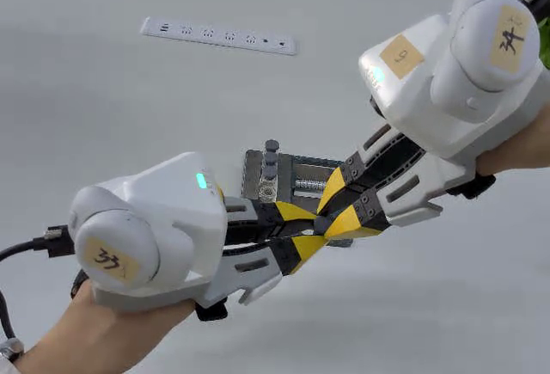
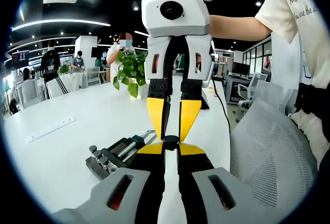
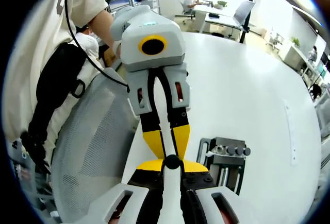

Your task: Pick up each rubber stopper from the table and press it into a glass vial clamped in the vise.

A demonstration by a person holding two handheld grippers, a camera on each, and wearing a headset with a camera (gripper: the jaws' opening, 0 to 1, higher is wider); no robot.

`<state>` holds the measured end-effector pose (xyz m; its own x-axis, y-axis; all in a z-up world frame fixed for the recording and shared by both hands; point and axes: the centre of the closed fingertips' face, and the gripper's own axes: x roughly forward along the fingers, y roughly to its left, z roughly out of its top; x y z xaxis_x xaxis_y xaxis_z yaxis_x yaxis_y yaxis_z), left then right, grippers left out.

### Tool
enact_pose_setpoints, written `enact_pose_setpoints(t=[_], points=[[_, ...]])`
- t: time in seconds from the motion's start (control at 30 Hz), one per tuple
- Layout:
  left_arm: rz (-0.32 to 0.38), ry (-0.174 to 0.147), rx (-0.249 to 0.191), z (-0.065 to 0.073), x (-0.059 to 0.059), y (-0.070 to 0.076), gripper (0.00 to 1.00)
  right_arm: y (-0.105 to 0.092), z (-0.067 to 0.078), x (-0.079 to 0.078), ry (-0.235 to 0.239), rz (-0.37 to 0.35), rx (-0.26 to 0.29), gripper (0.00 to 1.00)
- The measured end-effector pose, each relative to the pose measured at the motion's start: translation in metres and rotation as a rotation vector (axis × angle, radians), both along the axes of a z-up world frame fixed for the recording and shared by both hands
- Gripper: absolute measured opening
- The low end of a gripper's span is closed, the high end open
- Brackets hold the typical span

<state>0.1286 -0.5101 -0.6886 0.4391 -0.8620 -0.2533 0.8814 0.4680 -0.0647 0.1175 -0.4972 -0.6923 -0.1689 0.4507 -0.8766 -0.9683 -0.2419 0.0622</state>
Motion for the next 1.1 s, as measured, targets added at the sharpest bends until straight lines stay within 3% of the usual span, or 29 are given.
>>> enact_pose_setpoints(t=[0.63, 1.1], points=[[0.001, 0.036, -0.005, -0.002, 0.0017, 0.0018, 0.04, 0.0023, -0.0006, 0.0018, -0.047, 0.049, 0.001, 0.09], [-0.013, 0.025, 0.005, -0.0037, -0.0038, 0.002, 0.04, 0.0015, -0.0041, -0.0023, -0.02, 0.058, -0.011, 0.07]])
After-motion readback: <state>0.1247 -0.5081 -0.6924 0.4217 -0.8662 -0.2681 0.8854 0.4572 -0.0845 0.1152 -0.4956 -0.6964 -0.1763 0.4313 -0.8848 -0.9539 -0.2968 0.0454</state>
